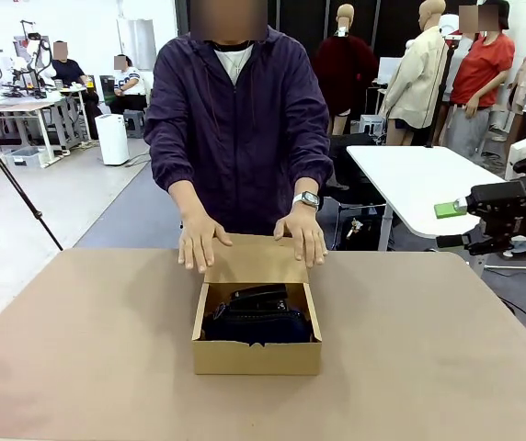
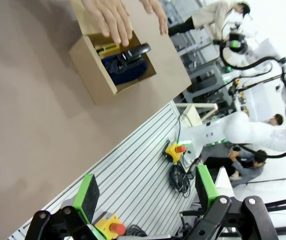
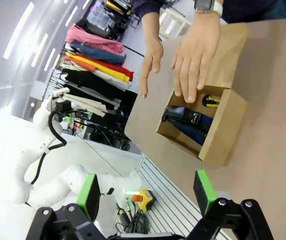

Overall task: Pack the items into the box.
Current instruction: Close the Mailer Box.

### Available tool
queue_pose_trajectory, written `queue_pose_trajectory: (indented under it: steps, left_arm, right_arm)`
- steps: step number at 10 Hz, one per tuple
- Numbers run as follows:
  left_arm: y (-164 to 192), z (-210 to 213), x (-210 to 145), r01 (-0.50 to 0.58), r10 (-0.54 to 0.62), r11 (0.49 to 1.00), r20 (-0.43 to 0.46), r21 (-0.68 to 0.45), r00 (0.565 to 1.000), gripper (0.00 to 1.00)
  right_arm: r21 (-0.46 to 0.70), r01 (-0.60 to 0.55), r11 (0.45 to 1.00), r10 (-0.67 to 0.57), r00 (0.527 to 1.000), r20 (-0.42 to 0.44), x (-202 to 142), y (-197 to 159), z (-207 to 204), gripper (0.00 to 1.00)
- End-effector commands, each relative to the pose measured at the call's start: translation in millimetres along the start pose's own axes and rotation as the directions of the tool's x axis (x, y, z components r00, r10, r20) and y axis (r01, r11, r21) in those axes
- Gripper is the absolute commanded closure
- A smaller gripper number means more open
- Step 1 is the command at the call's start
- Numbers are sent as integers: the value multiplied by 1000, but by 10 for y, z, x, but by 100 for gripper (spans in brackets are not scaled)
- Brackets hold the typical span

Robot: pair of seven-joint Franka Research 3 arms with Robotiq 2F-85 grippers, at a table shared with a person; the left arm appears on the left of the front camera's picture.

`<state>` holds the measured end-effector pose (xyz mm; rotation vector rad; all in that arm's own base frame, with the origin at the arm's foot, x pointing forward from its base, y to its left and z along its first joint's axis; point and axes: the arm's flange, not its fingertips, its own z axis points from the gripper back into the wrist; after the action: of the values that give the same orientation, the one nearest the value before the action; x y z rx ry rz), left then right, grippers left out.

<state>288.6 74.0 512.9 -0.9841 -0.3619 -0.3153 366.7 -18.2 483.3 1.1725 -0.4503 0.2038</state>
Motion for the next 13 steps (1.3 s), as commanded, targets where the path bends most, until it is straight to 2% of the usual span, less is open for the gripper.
queue_pose_trajectory:
  steps: [1, 2, 3, 4, 5, 6, 7, 8, 11, 12, 13]
  left_arm:
    - [77, -303, 431, 35, -27, 998, -142, 56, 990, 0]
    - [168, -562, 697, 65, -56, 997, -207, 38, 977, 0]
    - [277, -841, 913, 47, -37, 998, -220, 40, 975, 0]
    - [440, -1117, 1078, 21, -4, 996, -196, 85, 981, 0]
    - [604, -1317, 1215, -29, 45, 992, -132, 120, 990, 0]
    - [757, -1451, 1328, -87, 94, 992, -77, 94, 993, 0]
    - [861, -1547, 1413, -167, 169, 984, -19, 69, 985, 0]
    - [674, -1453, 1188, -29, 47, 993, -157, 117, 986, 0]
    - [674, -1453, 1188, -29, 47, 993, -157, 117, 986, 0]
    - [766, -1509, 1273, -56, 72, 992, -137, 115, 988, 0]
    - [946, -1740, 1591, -107, 117, 990, -102, 94, 988, 0]
  right_arm:
    - [-54, -24, 998, 18, 995, -100, 319, -196, -475, 0]
    - [-135, -92, 987, 75, 990, -121, 421, -317, -788, 0]
    - [-144, -126, 982, 107, 985, -133, 461, -399, -1048, 0]
    - [-177, -160, 971, 137, 982, -133, 485, -492, -1281, 0]
    - [-143, -177, 974, 158, 978, -137, 500, -561, -1503, 0]
    - [-120, -160, 980, 140, 977, -163, 502, -637, -1666, 0]
    - [-119, -156, 981, 133, 975, -180, 519, -689, -1746, 0]
    - [-161, -153, 975, 122, 974, -190, 420, -561, -1579, 0]
    - [-161, -153, 975, 122, 974, -190, 420, -561, -1579, 0]
    - [-152, -151, 977, 120, 974, -194, 452, -623, -1642, 0]
    - [-184, -100, 978, 65, 980, -190, 638, -824, -1731, 0]
